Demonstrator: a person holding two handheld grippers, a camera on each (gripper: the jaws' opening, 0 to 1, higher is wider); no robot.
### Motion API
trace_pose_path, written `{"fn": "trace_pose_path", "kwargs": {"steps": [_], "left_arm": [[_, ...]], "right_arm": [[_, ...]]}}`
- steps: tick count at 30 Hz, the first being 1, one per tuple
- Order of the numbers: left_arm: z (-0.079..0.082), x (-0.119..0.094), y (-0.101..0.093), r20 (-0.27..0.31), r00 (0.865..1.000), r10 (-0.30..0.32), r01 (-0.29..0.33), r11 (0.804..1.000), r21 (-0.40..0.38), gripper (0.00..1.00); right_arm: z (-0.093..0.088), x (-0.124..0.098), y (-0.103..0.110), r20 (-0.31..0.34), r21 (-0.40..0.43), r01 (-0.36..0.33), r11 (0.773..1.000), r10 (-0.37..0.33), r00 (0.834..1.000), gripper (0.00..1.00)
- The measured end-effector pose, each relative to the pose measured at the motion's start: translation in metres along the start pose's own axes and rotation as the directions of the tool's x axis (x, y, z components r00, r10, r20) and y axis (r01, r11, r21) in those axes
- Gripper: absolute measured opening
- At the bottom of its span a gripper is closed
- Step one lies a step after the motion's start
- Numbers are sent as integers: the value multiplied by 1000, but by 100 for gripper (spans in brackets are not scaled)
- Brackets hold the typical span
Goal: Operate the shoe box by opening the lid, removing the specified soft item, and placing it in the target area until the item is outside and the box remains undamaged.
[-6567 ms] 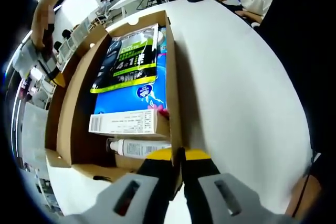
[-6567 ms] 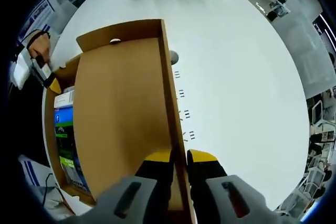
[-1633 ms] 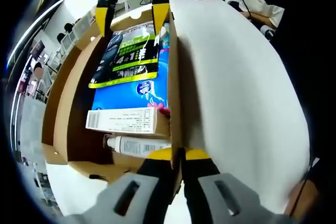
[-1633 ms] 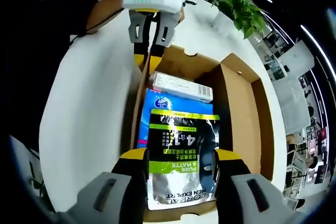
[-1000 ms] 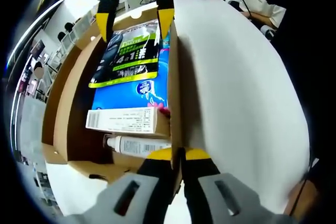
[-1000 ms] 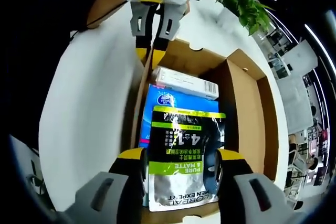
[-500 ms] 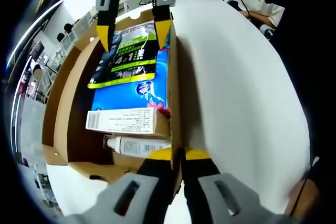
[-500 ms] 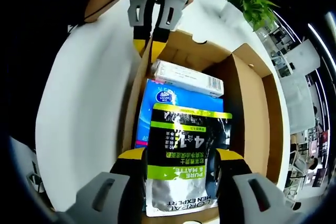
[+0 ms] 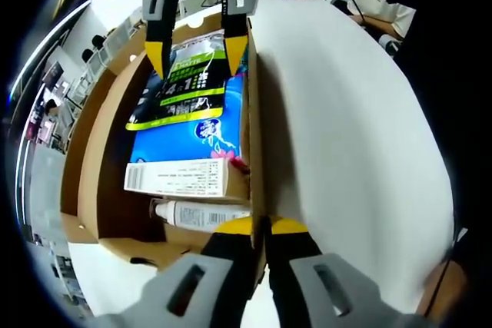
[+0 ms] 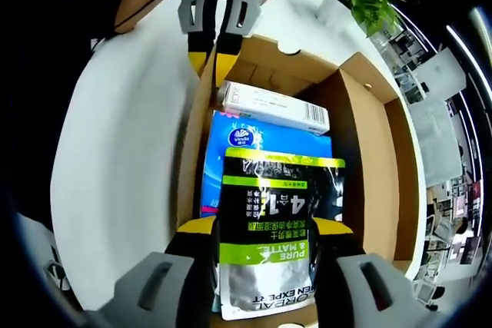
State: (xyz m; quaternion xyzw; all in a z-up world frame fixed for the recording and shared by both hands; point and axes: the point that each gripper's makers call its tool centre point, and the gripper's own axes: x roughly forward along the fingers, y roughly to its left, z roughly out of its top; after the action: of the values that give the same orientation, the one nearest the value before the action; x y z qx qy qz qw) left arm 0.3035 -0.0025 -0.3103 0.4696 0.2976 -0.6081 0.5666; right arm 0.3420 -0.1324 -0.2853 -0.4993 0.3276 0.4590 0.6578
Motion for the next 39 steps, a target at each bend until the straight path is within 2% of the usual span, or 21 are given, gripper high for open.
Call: {"fn": "trace_pose_path", "kwargs": {"steps": [9,18,26,30,33,35,39], "left_arm": [[0,0,0,-6,1000,0,0,1000,-1,4],[1,1,-1,-5,1000,-1,1,1000,8,4],[0,1,0,-7,1000,-1,1,1000,8,4],[0,1,0,-6,1000,0,0,1000,9,4],[0,1,0,-7,1000,0,0,1000,10,4],[0,1,0,-5,1000,0,1,1000,13,4],[1,1,0,-4,1000,-1,1,1000,16,4]], "right_arm": [[-2,-2,1,-17,21,36,999,-36,999,44],[0,6,-3,-57,-29,160,987,-162,985,43],[0,3,-6,-72,-39,201,979,-203,977,44],[0,0,-11,-79,-46,246,968,-249,965,45],[1,-6,-17,-81,-75,315,946,-320,944,48],[1,-7,-16,-80,-85,337,938,-344,936,48],[4,-15,-24,-78,-134,426,895,-438,895,49]]}}
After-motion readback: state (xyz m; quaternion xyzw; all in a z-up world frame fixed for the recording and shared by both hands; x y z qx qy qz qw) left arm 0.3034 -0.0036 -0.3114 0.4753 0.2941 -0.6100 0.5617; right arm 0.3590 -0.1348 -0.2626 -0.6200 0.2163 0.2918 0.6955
